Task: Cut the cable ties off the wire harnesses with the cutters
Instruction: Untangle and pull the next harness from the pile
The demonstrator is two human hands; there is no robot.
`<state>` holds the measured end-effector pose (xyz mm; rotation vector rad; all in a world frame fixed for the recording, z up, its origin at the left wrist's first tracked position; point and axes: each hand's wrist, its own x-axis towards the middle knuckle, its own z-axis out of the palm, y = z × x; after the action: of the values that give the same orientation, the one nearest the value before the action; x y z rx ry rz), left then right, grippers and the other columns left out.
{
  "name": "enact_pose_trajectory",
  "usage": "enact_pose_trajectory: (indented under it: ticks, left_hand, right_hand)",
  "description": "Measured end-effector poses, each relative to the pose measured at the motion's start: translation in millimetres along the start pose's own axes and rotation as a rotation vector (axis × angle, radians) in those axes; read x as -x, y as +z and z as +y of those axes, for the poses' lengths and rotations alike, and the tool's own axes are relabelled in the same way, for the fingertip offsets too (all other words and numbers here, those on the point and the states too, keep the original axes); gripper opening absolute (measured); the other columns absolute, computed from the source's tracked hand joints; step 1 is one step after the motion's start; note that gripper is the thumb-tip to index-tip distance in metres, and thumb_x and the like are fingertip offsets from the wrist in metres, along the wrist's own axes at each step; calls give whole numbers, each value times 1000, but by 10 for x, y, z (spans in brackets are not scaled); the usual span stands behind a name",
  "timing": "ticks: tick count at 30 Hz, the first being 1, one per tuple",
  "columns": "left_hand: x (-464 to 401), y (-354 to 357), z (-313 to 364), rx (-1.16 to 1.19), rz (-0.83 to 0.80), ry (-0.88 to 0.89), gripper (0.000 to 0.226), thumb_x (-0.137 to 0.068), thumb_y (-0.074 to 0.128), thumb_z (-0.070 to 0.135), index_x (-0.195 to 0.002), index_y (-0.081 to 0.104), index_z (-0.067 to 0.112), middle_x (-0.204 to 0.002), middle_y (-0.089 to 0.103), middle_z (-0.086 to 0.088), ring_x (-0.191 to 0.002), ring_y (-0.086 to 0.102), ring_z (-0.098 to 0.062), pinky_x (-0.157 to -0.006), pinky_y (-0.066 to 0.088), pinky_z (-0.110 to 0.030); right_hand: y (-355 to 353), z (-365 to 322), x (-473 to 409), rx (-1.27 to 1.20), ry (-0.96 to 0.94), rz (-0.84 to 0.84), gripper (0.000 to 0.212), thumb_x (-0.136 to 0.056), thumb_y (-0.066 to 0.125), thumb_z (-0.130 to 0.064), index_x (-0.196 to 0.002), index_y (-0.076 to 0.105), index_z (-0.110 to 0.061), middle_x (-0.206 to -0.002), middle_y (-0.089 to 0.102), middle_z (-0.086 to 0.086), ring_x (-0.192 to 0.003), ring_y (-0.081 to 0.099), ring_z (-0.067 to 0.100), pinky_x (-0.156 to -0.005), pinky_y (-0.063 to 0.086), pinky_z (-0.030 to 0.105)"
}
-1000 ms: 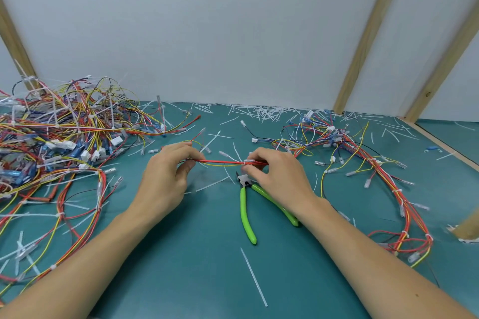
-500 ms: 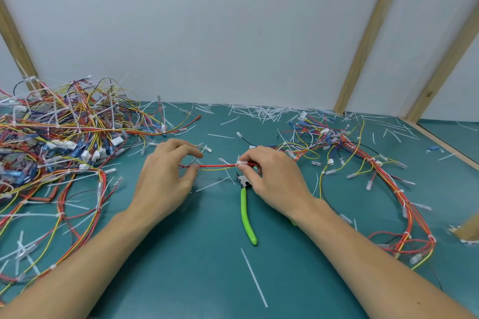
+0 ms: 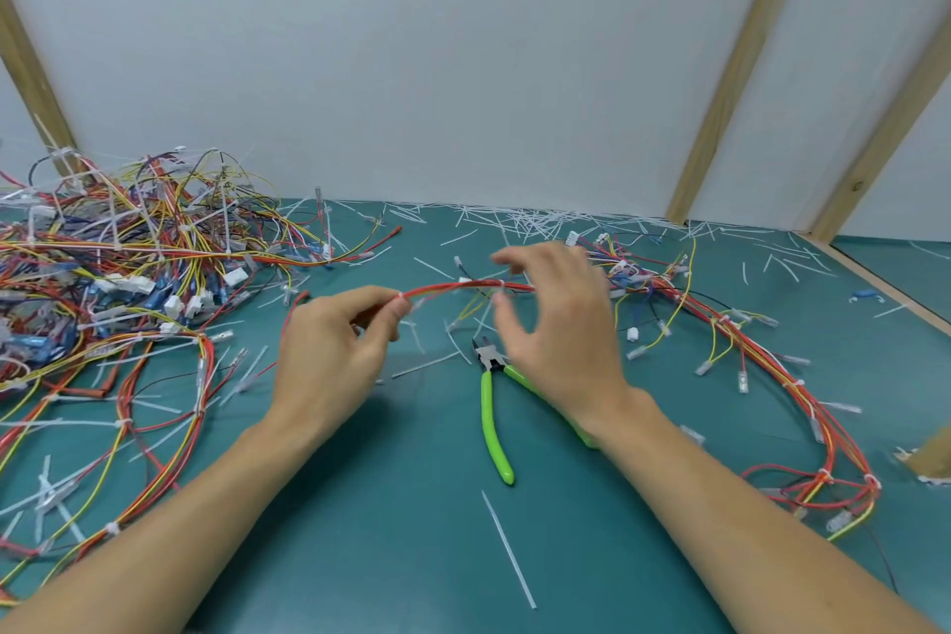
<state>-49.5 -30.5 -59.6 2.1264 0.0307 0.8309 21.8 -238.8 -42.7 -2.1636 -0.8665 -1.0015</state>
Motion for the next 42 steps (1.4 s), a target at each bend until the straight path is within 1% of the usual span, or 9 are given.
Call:
enact_pose_trajectory:
  ticks: [4,7,11,17,23,28,31,35,42]
  left_hand:
    - [-98,-86,31,377,180,-167,16,-96,67,18,-86,76,26,-63,69,4,-57,60,-6,-63,50,-17]
    - [-145,-159,76,531,281,-196,14,-97,65,19,-90,76,23,-66,71,5,-61,61,-6,-64,49,-15]
    - [-272,-360,47,671,434,-271,22,-100,60,21,-85,76,24,-72,73,8,-64,66,-6,-61,45,-17]
    - [-229,-305,69,431,348,-192,18,-103,55,15,-94,70,9,-78,76,1,-68,69,-8,-64,50,-13]
    - [-135,-152,71,251,169,-134,20,-95,58,5,-82,66,16,-69,73,2,-62,66,-8,-61,47,-15]
    - [-73,-71,66,200,11,-110,20,-98,54,4,-96,67,19,-72,73,5,-67,70,-16,-62,48,-17]
    - [-81,-73,35,194,20,-97,17,-101,53,9,-98,65,20,-80,75,7,-71,72,-13,-62,47,-22]
    - [-75,-70,40,231,34,-83,10,-104,52,15,-100,58,22,-91,77,9,-80,74,-15,-72,54,-40]
    - [-41,-43,42,249,-24,-64,9,-102,56,13,-94,55,19,-92,78,8,-88,75,-11,-73,51,-32]
  right_hand:
    - [-104,594,-48,-6,438,53,7,-97,58,-27,-95,63,-22,-91,67,-7,-88,63,19,-77,46,34]
    - [-80,1054,50,160,759,-274,21,-101,51,-25,-112,67,-18,-119,67,6,-115,61,31,-96,47,43]
    - [-33,1353,-91,207,926,-292,36,-103,46,-29,-129,65,-13,-137,58,19,-128,53,40,-108,41,47]
    - [-217,1776,-278,381,1234,-263,73,-99,49,-28,-158,20,4,-167,20,21,-155,14,38,-126,12,47]
    - [41,1128,-459,236,678,-134,27,-96,53,-28,-110,73,-16,-115,72,12,-116,62,33,-101,48,45]
    - [48,505,-578,-346,858,-471,71,-97,35,-73,-84,78,-18,-45,59,4,-35,49,14,-48,41,26]
    - [-89,275,-600,-485,873,-651,75,-94,35,-78,-93,78,-17,-52,61,6,-40,51,18,-40,35,20]
    - [-201,-11,-530,-52,166,21,18,-97,61,-39,-91,72,-26,-73,62,-6,-77,58,18,-73,46,36]
    - [-159,-435,-139,35,-176,195,18,-88,71,-14,-104,78,-18,-97,62,3,-97,53,23,-84,44,34]
